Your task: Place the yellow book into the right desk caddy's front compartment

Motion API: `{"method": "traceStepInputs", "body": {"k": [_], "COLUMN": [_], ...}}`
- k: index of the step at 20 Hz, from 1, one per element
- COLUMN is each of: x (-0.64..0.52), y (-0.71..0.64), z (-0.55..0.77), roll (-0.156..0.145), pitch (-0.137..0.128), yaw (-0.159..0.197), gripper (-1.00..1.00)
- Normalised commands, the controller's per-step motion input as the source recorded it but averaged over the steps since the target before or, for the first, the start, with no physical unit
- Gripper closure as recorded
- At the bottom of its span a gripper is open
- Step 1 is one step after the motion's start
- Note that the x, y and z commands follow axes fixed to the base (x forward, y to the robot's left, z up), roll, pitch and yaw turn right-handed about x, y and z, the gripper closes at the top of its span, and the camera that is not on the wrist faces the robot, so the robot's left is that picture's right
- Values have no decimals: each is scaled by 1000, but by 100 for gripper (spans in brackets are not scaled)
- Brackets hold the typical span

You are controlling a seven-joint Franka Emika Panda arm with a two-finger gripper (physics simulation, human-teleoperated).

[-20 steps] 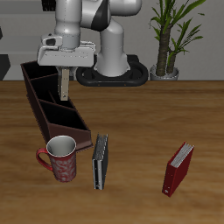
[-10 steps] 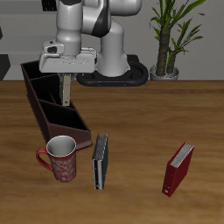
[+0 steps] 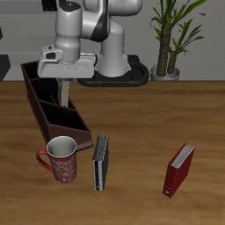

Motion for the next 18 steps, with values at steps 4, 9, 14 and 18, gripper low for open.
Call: {"method": "traceStepInputs", "body": {"k": [4,9,14,18], "x": [19,47,65,33], "y": [-91,-31,-3,-1], "z": [-185,-195,-230,-136], "roll": [-14,-5,-6,-19], "pitch": [26,26,27,30], "yaw": [-23,9,-1,-11], "gripper": [100,100,100,100]}}
